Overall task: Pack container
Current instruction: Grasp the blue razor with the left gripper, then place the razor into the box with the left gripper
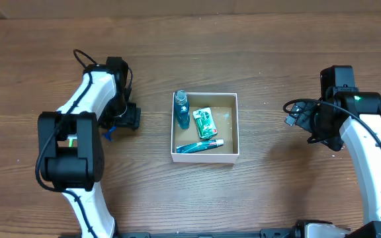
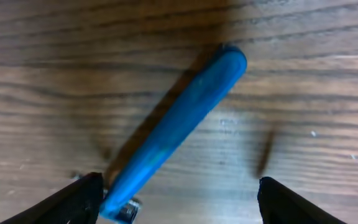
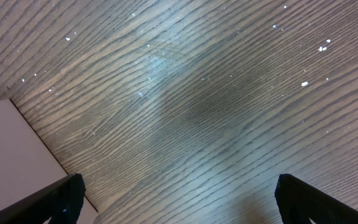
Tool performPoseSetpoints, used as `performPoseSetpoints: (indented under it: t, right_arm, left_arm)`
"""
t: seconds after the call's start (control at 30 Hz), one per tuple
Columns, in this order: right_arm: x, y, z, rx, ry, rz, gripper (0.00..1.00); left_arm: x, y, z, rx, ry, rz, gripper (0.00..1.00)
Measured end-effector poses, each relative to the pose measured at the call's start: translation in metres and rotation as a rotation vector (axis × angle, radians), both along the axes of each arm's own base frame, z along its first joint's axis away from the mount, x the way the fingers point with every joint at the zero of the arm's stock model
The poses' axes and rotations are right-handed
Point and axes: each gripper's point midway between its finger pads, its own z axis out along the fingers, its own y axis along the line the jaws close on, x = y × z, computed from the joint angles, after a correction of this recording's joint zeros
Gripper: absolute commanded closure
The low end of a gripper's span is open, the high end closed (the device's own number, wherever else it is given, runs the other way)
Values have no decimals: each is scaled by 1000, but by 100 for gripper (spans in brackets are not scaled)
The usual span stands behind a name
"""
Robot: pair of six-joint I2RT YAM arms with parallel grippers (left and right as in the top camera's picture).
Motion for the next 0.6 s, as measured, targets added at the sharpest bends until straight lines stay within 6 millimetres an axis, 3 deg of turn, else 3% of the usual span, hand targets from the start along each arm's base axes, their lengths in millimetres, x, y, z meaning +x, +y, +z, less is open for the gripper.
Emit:
performPoseSetpoints:
  t: [0.07,0.13,0.27,0.3,0.37,0.6]
  right_arm:
    - [0,0,0,0,0,0,0]
    - [0,0,0,0,0,0,0]
    - [0,0,0,0,0,1,0]
    - [0,0,0,0,1,0,0]
    - [0,0,0,0,2,0,0]
    - [-2,0,0,0,7,0,0]
  left_arm:
    - [-2,-1,-5,-6,16,-3,35]
    - [-2,-2,-6,-13,19,-9,38]
    - [-2,-7,-8,-45,19,-17,70]
    - [-3,-10,-9,-60,20,-14,83]
    - [-5,-11,-9,-63,28,-15,94]
    - [-14,-9,-8,-57,66,-8,96]
